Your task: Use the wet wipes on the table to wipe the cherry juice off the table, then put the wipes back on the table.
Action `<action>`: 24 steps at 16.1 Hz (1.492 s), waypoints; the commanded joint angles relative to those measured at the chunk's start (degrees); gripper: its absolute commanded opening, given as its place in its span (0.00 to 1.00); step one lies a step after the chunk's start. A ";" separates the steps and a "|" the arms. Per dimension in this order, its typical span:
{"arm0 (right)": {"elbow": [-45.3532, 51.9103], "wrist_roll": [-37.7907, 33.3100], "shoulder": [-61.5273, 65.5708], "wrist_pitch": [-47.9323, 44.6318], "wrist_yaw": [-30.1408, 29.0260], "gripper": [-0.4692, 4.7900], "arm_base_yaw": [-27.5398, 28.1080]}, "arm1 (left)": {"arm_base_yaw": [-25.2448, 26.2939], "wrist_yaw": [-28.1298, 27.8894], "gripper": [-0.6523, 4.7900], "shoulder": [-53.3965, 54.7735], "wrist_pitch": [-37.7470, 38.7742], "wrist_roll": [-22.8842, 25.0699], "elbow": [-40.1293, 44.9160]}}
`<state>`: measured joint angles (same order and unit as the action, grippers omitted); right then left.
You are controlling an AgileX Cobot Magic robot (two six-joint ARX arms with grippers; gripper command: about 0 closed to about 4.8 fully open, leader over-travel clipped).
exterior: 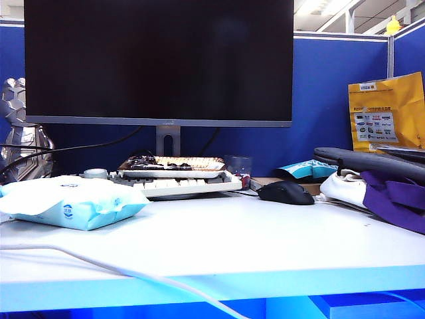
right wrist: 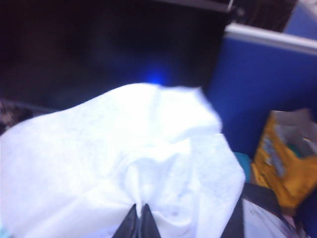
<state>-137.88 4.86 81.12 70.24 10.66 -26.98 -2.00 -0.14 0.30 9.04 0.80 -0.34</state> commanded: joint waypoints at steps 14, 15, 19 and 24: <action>60.43 -3.65 7.37 -41.11 -3.93 0.09 2.75 | 0.04 0.20 0.11 -0.20 0.70 0.24 0.02; 61.53 -5.35 8.59 -40.02 -4.35 0.09 4.11 | 0.04 0.22 0.11 -0.20 0.70 0.24 0.02; 64.11 -6.78 12.63 -37.24 -4.50 0.09 7.98 | 0.04 0.20 0.11 -0.20 0.70 0.24 0.02; 64.11 -6.78 20.48 -35.56 -4.83 0.09 9.29 | 0.04 0.20 0.11 -0.20 0.70 0.24 0.02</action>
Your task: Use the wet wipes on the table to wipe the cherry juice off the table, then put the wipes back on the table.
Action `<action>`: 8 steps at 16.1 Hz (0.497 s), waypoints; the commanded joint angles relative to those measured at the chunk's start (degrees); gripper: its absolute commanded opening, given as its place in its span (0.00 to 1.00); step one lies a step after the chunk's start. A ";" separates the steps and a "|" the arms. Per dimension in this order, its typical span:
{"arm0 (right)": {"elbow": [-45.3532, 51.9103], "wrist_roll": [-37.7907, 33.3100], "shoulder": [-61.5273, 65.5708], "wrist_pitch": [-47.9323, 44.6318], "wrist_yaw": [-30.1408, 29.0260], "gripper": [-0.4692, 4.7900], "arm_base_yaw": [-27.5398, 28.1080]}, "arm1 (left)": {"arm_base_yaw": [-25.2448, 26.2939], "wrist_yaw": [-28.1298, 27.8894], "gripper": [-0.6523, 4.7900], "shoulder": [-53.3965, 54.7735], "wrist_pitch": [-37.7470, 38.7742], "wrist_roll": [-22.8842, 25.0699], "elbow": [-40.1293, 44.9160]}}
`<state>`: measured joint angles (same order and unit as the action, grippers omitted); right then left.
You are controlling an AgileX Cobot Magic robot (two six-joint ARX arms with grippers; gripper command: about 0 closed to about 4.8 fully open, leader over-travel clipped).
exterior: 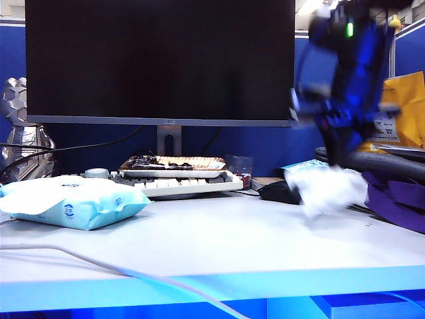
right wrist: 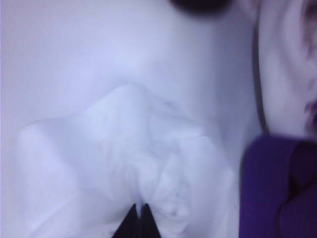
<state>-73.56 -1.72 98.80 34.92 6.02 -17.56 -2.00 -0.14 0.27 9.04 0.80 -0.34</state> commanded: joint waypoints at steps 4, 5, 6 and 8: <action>-0.28 -1.77 6.23 2.25 -5.14 0.09 -0.13 | 0.04 0.20 0.11 -0.17 0.70 0.24 0.02; -0.28 -2.23 6.34 3.28 -12.44 0.09 -0.20 | 0.04 0.20 0.11 -0.17 0.70 0.24 0.02; -0.39 -2.36 6.32 4.24 -20.57 0.09 -0.42 | 0.04 0.20 0.11 -0.17 0.70 0.24 0.02; -0.39 -2.34 6.32 6.14 -29.24 0.09 -0.46 | 0.04 0.22 0.11 -0.17 0.70 0.24 0.02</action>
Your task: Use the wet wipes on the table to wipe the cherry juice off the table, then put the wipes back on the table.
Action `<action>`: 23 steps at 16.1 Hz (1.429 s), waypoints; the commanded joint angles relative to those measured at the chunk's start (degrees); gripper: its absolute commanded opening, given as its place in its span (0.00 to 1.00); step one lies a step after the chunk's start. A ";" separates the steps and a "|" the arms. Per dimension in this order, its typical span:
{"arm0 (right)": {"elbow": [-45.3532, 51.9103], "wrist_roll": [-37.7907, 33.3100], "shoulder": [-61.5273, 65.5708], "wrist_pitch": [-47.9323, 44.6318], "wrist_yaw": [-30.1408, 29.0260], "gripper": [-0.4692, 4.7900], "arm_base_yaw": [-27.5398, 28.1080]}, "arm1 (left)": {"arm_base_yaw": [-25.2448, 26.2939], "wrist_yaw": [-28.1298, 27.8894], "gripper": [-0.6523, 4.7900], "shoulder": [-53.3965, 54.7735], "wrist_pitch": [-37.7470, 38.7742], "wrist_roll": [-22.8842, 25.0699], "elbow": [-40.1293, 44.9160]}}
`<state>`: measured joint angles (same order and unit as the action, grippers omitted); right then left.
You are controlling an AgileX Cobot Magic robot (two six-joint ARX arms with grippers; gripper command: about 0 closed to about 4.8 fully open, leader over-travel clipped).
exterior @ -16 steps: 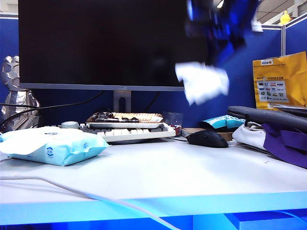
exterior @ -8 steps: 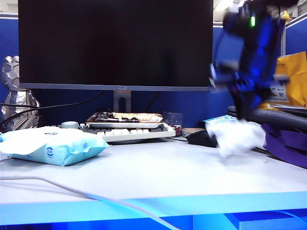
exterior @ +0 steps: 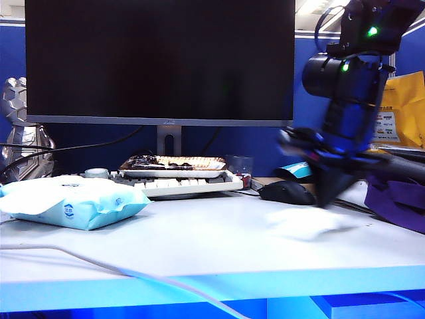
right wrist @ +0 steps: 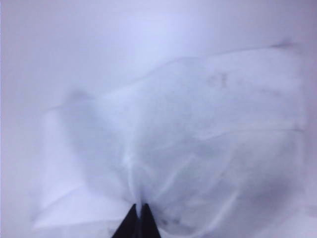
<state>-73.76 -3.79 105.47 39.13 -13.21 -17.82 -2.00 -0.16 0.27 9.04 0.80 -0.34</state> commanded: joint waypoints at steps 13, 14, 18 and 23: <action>-1.05 0.13 10.08 -3.02 31.12 0.09 0.87 | 0.04 0.22 0.11 -0.17 0.70 0.24 0.02; -1.64 0.17 10.08 -2.78 30.10 0.09 0.85 | 0.04 0.22 0.11 -0.17 0.70 0.24 0.02; -5.20 0.74 10.08 3.02 2.67 0.09 0.46 | 0.04 0.22 0.11 -0.17 0.70 0.24 0.02; -6.01 -0.92 10.12 12.92 11.52 0.09 -0.17 | 0.02 0.22 0.11 -0.17 0.70 0.24 0.02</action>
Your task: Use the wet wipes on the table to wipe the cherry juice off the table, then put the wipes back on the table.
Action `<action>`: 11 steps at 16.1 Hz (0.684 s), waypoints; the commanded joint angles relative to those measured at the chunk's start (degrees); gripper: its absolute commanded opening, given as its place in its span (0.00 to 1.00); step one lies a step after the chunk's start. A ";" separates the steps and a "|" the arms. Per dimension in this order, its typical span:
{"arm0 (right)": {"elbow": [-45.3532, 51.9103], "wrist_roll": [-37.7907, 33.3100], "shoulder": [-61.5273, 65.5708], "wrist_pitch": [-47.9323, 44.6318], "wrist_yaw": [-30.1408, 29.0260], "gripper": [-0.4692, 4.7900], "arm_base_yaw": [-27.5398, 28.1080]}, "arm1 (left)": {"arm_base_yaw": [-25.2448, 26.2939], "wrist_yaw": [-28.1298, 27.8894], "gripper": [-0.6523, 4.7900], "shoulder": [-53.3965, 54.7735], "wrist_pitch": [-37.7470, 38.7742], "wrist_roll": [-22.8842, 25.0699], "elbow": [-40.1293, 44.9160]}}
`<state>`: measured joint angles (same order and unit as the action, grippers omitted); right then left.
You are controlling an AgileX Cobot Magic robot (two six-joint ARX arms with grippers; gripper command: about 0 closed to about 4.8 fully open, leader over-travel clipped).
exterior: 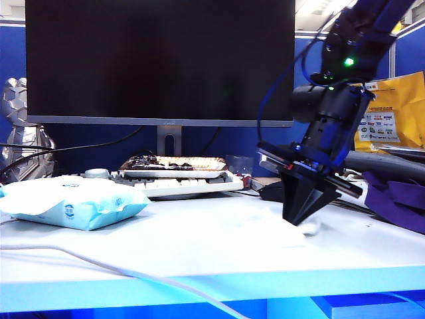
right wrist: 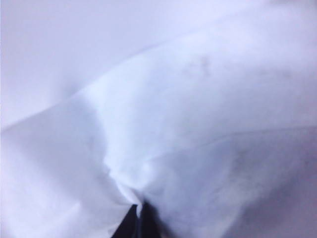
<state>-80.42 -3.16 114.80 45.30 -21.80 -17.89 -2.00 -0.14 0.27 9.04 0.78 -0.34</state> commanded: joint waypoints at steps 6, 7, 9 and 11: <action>0.63 -3.13 0.72 5.73 30.88 0.09 0.96 | 0.02 0.20 0.11 -0.17 0.70 0.26 0.02; 0.63 -2.32 0.72 4.90 24.50 0.09 0.94 | 0.02 0.20 0.11 -0.17 0.70 0.26 0.02; 0.63 -1.70 0.74 2.29 0.76 0.09 0.72 | 0.04 0.20 0.11 -0.17 0.70 0.26 0.02; 0.63 -1.51 0.74 0.68 -10.05 0.09 0.20 | 0.04 0.20 0.11 -0.17 0.70 0.26 0.02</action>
<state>-80.14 -4.91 115.35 45.41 -27.79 -17.45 -2.00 -0.14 0.27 9.04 0.80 -0.34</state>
